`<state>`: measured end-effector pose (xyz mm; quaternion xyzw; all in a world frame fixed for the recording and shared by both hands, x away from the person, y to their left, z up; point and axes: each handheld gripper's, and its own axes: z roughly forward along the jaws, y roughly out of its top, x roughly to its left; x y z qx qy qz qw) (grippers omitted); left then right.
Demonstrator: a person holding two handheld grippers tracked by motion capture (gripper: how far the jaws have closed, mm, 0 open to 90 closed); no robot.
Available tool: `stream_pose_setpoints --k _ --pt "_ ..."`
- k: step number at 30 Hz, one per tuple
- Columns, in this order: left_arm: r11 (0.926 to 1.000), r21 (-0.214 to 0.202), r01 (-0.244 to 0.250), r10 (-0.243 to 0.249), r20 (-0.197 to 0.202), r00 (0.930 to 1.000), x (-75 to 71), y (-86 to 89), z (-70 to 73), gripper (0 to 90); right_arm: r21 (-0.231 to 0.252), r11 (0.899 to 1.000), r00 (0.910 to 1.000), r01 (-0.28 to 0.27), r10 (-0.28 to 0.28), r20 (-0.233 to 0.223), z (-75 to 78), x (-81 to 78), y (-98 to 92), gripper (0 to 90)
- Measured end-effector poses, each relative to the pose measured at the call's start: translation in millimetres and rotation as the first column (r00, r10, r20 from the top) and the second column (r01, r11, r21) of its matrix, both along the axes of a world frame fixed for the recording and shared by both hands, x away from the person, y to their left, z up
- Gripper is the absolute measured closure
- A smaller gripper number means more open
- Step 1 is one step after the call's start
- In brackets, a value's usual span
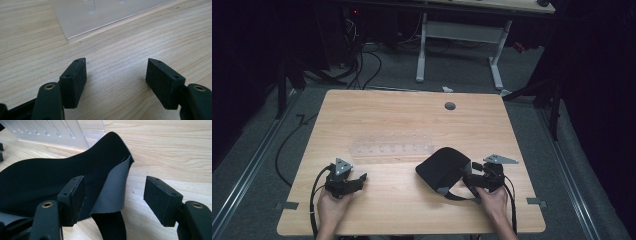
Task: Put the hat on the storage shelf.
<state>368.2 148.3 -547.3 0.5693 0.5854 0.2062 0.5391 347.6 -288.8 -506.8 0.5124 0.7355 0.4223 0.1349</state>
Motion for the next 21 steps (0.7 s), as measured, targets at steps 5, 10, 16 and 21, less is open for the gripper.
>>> stream_pose_setpoints --k 5,10,16,21 --pt "1.0000 0.000 0.000 0.000 0.000 1.0000 0.0 0.0 0.0 33.6 0.005 1.000 0.9999 -0.003 0.003 -0.013 -2.6 3.1 2.0 34.1" --pt "1.0000 0.002 0.000 0.000 0.001 1.0000 -0.1 -0.1 0.0 33.6 0.004 1.000 0.9997 -0.011 0.011 -0.023 -2.3 6.9 7.7 37.5" --pt "1.0000 0.001 0.000 0.000 0.000 1.0000 -0.1 -0.1 0.0 33.5 -0.014 0.999 0.9986 -0.030 0.029 -0.045 -4.4 13.3 15.5 42.2" --pt "1.0000 0.001 0.000 0.000 0.000 1.0000 0.0 0.0 0.0 33.4 -0.017 0.999 0.9972 -0.042 0.041 -0.063 -5.7 16.2 17.1 47.8"
